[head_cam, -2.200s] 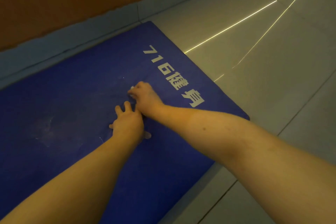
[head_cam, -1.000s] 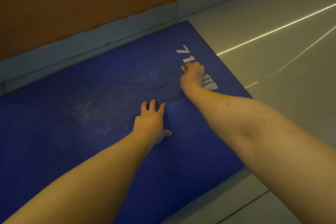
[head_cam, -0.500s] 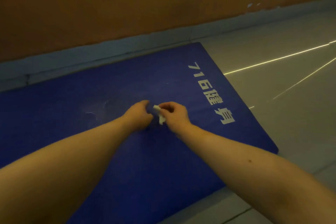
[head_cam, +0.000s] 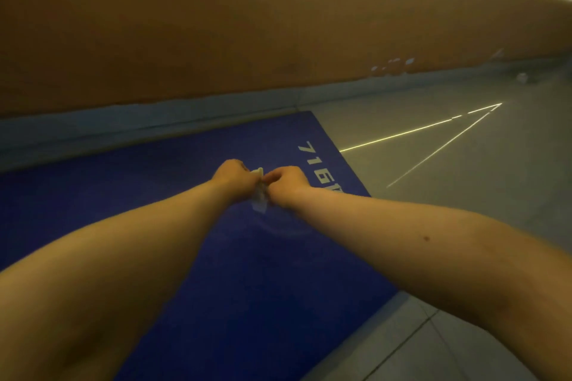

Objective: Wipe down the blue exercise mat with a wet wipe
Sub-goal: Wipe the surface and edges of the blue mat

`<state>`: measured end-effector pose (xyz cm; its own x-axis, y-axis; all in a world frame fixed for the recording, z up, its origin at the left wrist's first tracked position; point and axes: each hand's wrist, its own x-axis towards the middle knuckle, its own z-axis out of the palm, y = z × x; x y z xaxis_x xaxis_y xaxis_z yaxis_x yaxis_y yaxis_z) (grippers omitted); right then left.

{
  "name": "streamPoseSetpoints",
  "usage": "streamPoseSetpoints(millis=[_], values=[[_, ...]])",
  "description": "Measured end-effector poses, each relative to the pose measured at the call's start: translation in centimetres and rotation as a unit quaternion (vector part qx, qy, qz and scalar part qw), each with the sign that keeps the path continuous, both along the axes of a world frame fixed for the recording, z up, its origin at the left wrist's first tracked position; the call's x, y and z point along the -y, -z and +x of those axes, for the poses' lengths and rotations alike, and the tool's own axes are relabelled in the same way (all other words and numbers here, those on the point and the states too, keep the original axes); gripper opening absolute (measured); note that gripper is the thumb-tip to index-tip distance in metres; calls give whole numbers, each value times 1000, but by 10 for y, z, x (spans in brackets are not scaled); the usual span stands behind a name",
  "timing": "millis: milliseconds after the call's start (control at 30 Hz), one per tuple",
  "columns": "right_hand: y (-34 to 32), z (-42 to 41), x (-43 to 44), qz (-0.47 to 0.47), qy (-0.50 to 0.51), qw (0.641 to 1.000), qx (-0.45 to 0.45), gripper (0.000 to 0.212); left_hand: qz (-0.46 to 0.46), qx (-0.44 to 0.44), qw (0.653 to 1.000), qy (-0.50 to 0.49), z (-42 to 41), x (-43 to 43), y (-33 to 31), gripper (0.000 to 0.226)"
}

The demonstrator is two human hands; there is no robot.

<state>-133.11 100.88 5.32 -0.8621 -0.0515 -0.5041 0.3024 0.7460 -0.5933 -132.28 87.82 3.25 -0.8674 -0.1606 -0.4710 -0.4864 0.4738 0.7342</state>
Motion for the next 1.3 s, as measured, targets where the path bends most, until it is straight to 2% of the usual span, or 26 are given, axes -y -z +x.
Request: streamPoseSetpoints(millis=[100,200,333,400,433,500,600,667,733,800,900,967,1067,1200,1300], values=[[6,4,4,-12,-2,999,36,23,26,20,999,-6,-6,-4,5,44],[30,8,-2,-84,73,993,36,21,22,57,998,-5,-11,-14,12,43],[71,-2,-28,-84,104,991,-23,19,100,72,992,-29,-20,-34,33,25],[77,-9,-42,-98,119,988,-30,34,129,62,990,-22,-18,-40,41,16],[82,-15,-53,-105,123,986,-29,41,99,45,994,-6,-20,-43,48,19],[96,-38,-83,-89,134,986,-45,45,-58,25,996,55,-24,-49,63,25],[111,-79,-135,-12,152,982,-110,27,-270,37,956,111,-31,-55,77,41],[116,-110,-167,71,130,976,-160,14,-324,70,934,132,-39,-59,80,64],[124,-143,-191,154,114,965,-179,16,-339,114,922,148,-52,-63,84,94],[134,-163,-198,153,133,967,-151,24,-328,157,920,148,-62,-65,89,110],[148,-158,-169,115,70,979,-154,17,-307,185,922,145,-69,-64,97,114],[153,-137,-137,107,4,975,-196,13,-309,186,921,148,-70,-62,100,114],[160,-108,-91,20,-107,967,-232,17,-319,195,916,144,-71,-63,102,114],[171,-89,-64,-33,-288,933,-215,7,-336,202,909,141,-74,-63,107,118],[172,-113,-86,19,-357,899,-255,16,-341,201,906,148,-74,-61,108,119]])
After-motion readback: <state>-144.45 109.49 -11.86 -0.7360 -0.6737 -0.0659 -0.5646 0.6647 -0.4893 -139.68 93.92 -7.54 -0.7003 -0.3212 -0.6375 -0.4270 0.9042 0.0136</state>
